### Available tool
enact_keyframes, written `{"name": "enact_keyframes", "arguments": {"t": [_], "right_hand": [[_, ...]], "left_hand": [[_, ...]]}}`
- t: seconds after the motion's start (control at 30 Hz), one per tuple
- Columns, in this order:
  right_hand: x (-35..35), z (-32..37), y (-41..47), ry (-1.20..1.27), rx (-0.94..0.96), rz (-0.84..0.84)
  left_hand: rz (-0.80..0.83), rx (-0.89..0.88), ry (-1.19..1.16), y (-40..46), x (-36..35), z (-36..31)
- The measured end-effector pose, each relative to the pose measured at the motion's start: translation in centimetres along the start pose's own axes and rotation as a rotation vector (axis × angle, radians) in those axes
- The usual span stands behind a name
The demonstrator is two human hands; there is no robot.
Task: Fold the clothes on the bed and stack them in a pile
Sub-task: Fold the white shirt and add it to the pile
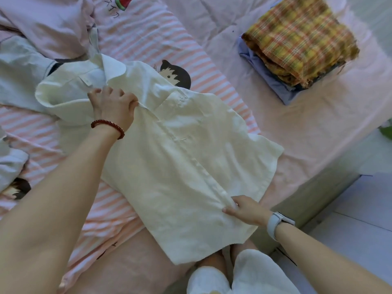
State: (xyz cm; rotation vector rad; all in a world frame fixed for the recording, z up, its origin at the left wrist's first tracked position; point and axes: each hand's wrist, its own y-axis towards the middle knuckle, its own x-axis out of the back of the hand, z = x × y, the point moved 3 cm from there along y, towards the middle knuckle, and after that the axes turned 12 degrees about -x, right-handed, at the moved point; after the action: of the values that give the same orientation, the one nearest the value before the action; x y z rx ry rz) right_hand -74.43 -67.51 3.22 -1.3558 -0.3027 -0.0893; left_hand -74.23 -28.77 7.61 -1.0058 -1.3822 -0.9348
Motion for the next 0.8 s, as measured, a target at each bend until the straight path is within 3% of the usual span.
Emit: {"name": "enact_keyframes", "arguments": {"t": [0.13,0.23,0.4,0.57,0.63,0.8], "right_hand": [[0.4,-2.5,0.5,0.007,-0.141,-0.162],[-0.2,-3.0,1.4,-0.039,-0.196,-0.192],[0.7,-1.5,2.4,-0.007,-0.175,-0.477],[1.6,0.1,2.6,-0.123,-0.252,-0.636],[1.9,1.8,2.1,-0.156,-0.155,-0.712],[1.6,7.7,1.3,-0.354,0.387,-0.821]], "left_hand": [[0.094,-0.031,0.050,0.9,-1.1,-0.8],[0.137,-0.015,0.090,1.4,-1.6,-1.3],[0.068,0.033,0.088,1.0,-1.5,-0.6],[0.017,0.076,0.047,-0.4,-1.0,0.2],[-0.014,0.066,0.033,-0.9,-0.8,0.0],[0.015,0.067,-0.014,-2.6,-0.7,1.3]]}}
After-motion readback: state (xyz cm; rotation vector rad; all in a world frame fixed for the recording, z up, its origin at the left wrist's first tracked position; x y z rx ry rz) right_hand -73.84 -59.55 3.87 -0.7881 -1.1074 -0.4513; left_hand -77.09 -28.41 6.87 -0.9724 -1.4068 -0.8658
